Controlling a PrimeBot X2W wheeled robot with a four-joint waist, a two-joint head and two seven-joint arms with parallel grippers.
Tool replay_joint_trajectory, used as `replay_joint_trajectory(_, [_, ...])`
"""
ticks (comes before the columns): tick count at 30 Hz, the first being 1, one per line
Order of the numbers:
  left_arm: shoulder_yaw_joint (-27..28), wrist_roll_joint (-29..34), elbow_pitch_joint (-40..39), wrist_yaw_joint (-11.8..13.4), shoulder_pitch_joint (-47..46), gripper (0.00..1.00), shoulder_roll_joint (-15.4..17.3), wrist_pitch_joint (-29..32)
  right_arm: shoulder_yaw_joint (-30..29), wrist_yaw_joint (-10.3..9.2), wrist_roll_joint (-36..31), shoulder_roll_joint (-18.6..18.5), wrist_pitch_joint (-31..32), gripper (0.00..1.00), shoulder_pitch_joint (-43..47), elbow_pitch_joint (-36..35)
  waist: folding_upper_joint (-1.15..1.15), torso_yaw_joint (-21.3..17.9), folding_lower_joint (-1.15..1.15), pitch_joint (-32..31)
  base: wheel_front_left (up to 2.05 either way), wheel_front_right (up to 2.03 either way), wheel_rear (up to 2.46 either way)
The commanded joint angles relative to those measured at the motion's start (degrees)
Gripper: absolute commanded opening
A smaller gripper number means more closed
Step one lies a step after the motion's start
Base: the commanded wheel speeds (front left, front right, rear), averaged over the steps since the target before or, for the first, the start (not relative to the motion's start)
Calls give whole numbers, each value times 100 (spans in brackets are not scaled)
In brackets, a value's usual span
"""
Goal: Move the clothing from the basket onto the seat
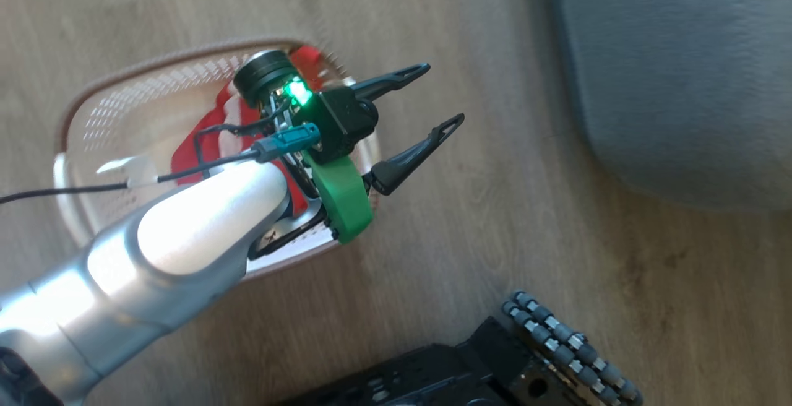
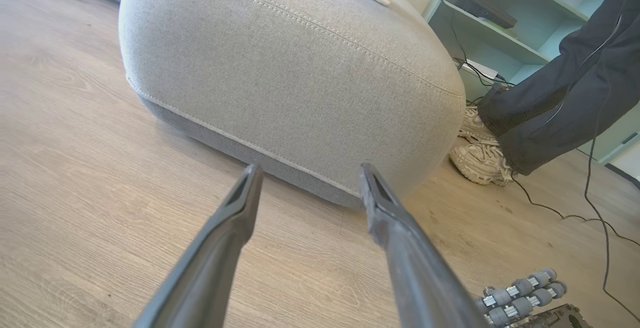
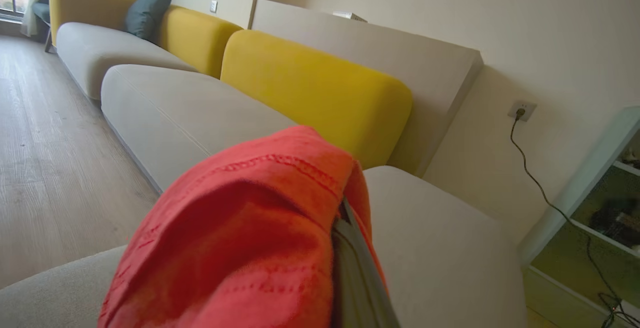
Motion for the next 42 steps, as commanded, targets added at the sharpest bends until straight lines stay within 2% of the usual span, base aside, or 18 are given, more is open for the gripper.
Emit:
replay_joint_trajectory(1, [215,49,-216,5,-161,100,40,-26,-285,40,-161,-276,-4,0,-130,1,0,340,-1,329,0,0,0])
replay_joint_trajectory(6, [349,150,-284,5,-116,100,13,-28,-694,40,-424,-88,51,0,-131,493,0,453,-1,527,0,0,0])
replay_joint_trajectory(14, [440,258,-303,5,-46,100,-94,-29,-421,40,-222,364,-20,0,512,954,0,493,-1,470,0,0,0])
replay_joint_trajectory(15, [453,264,-299,5,-34,100,-104,-29,-378,40,-193,385,-23,5,633,916,0,495,-1,430,0,0,0])
replay_joint_trajectory(17, [476,256,-289,5,0,100,-123,-29,-325,40,-92,431,-26,88,899,705,0,493,-1,345,0,0,0])
replay_joint_trajectory(18, [492,254,-285,5,24,100,-132,-29,-268,40,-54,454,-26,100,1041,604,0,492,-1,292,0,0,0])
replay_joint_trajectory(30, [846,277,-158,5,454,100,-256,-29,359,40,656,559,-28,100,2429,-508,0,555,-1,-386,0,0,0])
replay_joint_trajectory(42, [2063,485,126,5,1418,100,-455,-29,1441,40,1335,669,-29,100,3631,-1774,0,948,-1,-1523,0,0,0])
